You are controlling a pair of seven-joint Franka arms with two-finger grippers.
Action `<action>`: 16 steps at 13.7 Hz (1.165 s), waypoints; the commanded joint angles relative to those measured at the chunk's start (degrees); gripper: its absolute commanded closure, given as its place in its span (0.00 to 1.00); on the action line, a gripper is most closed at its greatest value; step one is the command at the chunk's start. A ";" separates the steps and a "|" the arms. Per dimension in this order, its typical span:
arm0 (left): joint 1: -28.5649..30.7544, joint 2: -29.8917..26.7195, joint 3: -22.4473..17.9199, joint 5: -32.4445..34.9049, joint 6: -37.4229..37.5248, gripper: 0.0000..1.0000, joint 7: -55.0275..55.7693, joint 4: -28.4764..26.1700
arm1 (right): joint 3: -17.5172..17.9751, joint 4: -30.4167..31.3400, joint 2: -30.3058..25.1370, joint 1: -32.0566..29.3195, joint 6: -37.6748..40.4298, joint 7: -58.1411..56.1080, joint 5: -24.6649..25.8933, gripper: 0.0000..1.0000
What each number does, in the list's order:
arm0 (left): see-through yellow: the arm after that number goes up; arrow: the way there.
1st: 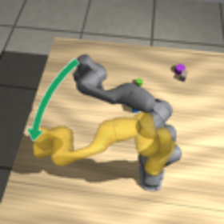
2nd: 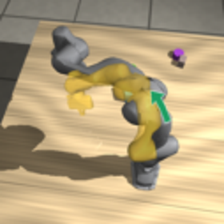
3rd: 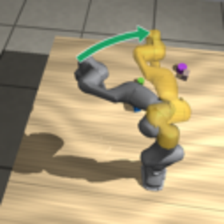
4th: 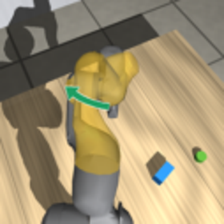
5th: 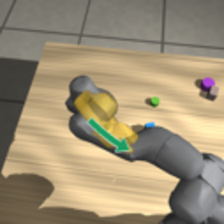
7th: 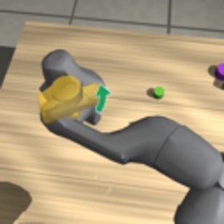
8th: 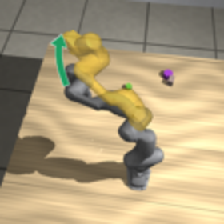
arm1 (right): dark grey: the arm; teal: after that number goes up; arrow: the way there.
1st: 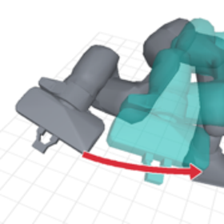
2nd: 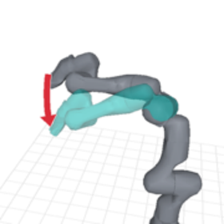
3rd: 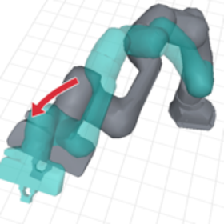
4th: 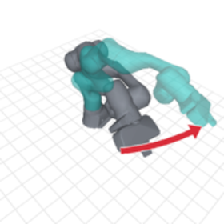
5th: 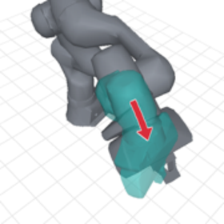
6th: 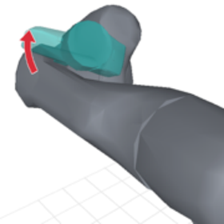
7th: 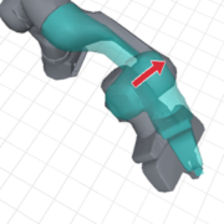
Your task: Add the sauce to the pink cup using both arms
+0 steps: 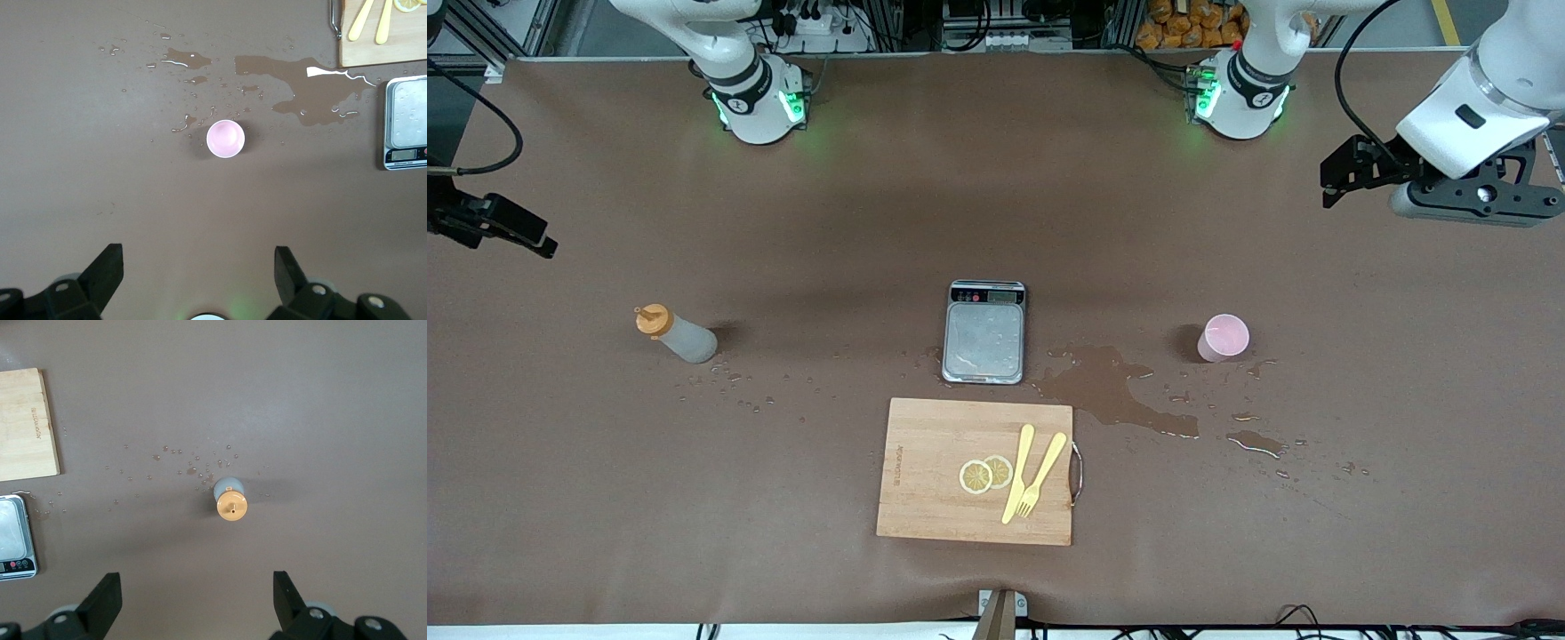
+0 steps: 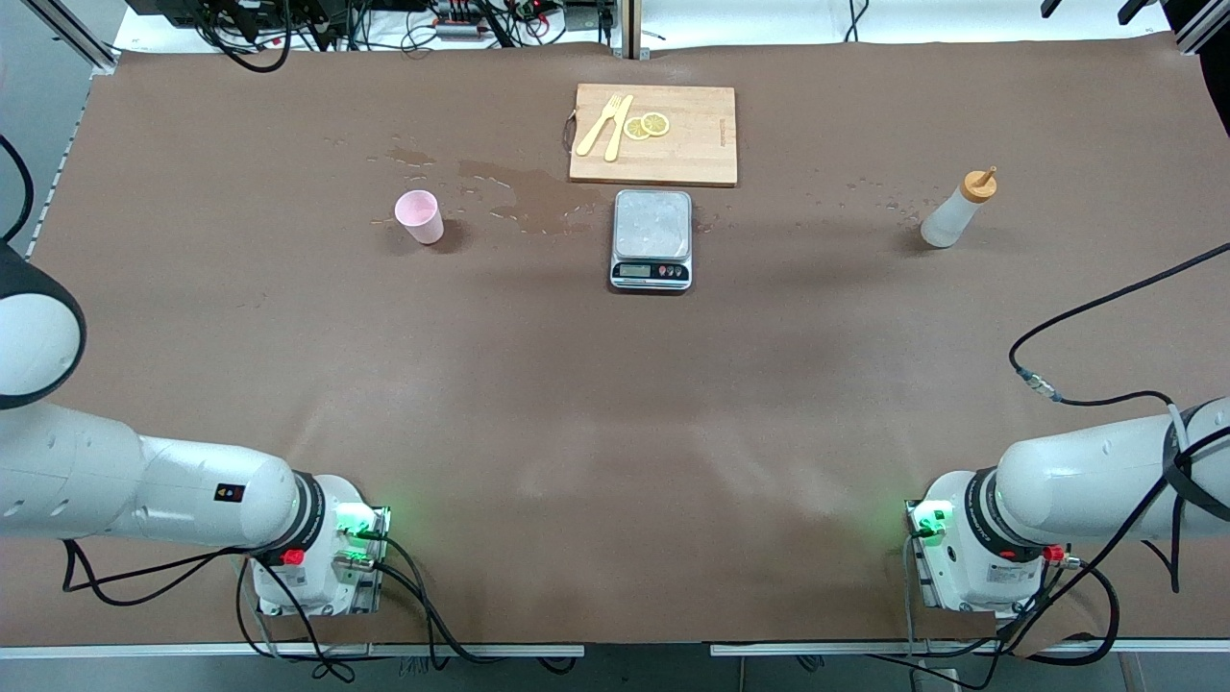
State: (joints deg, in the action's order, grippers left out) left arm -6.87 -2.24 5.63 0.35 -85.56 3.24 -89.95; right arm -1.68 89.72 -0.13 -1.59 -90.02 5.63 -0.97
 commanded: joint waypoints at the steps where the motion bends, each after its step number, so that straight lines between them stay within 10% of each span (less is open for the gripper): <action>1: 0.45 0.48 0.34 0.00 1.18 0.00 -1.57 1.45 | 0.10 0.37 -0.49 0.89 -0.24 0.79 1.23 0.00; 16: 3.44 0.66 -0.10 -0.88 6.37 0.00 -3.24 -3.81 | 0.01 0.54 1.26 0.98 -2.09 0.88 0.53 0.00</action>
State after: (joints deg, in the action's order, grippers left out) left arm -4.19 -1.33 5.23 0.35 -79.70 1.50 -91.81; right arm -1.32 89.87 0.65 -0.67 -91.48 5.67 -0.97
